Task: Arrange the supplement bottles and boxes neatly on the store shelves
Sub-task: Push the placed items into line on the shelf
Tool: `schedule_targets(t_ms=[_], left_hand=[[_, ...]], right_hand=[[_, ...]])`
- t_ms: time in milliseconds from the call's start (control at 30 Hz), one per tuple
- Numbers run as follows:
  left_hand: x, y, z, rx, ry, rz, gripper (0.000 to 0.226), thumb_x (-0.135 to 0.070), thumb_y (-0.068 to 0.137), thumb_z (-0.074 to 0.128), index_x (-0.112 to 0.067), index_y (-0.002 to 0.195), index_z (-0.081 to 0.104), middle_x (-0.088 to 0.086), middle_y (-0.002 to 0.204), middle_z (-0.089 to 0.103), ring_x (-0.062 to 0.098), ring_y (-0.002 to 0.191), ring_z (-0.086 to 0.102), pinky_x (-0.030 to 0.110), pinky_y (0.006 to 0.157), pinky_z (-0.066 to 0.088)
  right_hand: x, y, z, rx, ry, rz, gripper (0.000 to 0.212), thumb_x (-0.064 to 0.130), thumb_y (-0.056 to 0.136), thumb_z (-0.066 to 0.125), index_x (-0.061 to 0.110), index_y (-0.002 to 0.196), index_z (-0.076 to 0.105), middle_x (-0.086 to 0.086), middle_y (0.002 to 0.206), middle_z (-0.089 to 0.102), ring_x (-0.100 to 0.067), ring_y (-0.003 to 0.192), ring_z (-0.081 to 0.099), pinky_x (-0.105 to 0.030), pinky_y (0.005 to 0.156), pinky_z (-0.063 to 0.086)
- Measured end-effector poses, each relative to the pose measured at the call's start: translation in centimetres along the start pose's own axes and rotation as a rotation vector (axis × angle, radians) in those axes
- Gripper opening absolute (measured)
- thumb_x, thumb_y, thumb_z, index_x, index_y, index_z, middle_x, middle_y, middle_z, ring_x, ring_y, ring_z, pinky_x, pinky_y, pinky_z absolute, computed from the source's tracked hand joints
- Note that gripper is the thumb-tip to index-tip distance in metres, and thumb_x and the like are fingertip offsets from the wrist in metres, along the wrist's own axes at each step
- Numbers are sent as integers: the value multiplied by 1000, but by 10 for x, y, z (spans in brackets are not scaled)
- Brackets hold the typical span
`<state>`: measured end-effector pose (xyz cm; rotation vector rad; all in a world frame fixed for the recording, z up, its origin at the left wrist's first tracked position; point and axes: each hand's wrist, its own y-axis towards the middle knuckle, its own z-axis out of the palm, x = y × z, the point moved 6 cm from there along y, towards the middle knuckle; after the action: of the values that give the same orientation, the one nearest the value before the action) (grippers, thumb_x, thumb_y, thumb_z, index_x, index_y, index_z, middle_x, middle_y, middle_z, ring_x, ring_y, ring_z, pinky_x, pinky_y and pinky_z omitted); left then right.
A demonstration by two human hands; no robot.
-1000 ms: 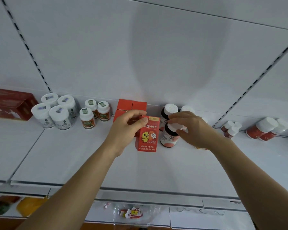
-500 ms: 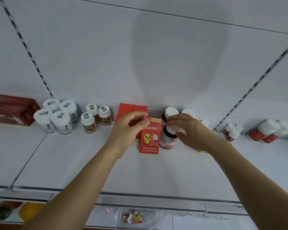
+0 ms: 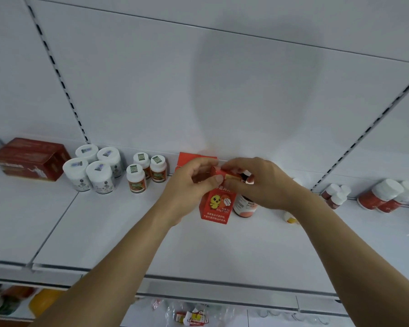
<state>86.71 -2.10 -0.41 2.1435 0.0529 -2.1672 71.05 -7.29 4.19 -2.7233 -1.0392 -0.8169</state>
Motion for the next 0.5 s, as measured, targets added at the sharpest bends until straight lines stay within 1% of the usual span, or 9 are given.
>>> schedule_targets(t_ms=[67, 133, 200, 267, 300, 333, 400, 433, 500], left_hand=[[0, -2, -5, 42, -9, 2, 35, -17, 90, 72, -30, 122, 64, -7, 118, 71, 7, 113, 65, 30, 94, 55], [-1, -2, -10, 76, 30, 17, 43, -24, 92, 70, -30, 132, 57, -11, 129, 65, 0, 121, 58, 24, 100, 49], [-6, 1, -25, 8, 294, 120, 46, -33, 94, 67, -29, 138, 53, -18, 135, 57, -9, 124, 50, 15, 103, 39], [-10, 2, -41, -90, 631, 277, 38, -29, 96, 63, -21, 133, 59, -18, 129, 56, -11, 116, 46, 9, 97, 36], [-6, 3, -48, -102, 767, 329, 36, -26, 97, 62, -17, 131, 61, -12, 130, 57, -5, 117, 47, 14, 98, 38], [2, 4, -52, -85, 886, 349, 37, -27, 96, 62, -15, 131, 61, -5, 134, 57, 5, 122, 49, 25, 102, 41], [22, 7, -57, -23, 1076, 334, 44, -32, 92, 63, -16, 133, 60, 5, 141, 53, 25, 130, 48, 44, 104, 44], [31, 7, -58, 8, 1133, 307, 47, -32, 91, 64, -17, 135, 59, 7, 145, 49, 31, 132, 45, 48, 104, 44], [43, 6, -59, 46, 1188, 252, 48, -29, 93, 64, -18, 139, 56, 8, 152, 43, 34, 134, 43, 49, 104, 44]], right_hand=[[3, 3, 2, 34, 5, 17, 31, 45, 91, 67, 36, 120, 65, 20, 100, 65, 3, 94, 60, -7, 71, 43], [6, 4, 3, -11, 8, 23, 30, 41, 89, 71, 35, 118, 65, 21, 98, 63, 3, 90, 60, -9, 71, 43], [4, 6, 6, -96, -48, 14, 35, 36, 86, 74, 32, 120, 66, 19, 102, 61, 6, 84, 57, -7, 71, 40], [1, 9, 17, -123, -111, -11, 39, 31, 85, 76, 27, 122, 67, 16, 105, 59, 7, 80, 53, -7, 73, 37], [0, 10, 25, -114, -129, -26, 39, 29, 85, 76, 25, 123, 67, 15, 105, 58, 3, 81, 53, -10, 76, 39], [-2, 11, 34, -103, -142, -39, 39, 28, 85, 76, 24, 123, 67, 12, 105, 60, -2, 84, 55, -18, 80, 44], [-5, 11, 51, -107, -165, -41, 41, 24, 85, 76, 22, 125, 67, 4, 116, 65, -17, 99, 62, -33, 86, 51], [-6, 11, 58, -121, -184, -32, 42, 23, 85, 76, 21, 126, 67, 2, 123, 65, -21, 105, 63, -35, 86, 52], [-10, 11, 71, -156, -220, -33, 43, 21, 85, 76, 18, 127, 67, -1, 130, 63, -28, 107, 65, -40, 85, 54]])
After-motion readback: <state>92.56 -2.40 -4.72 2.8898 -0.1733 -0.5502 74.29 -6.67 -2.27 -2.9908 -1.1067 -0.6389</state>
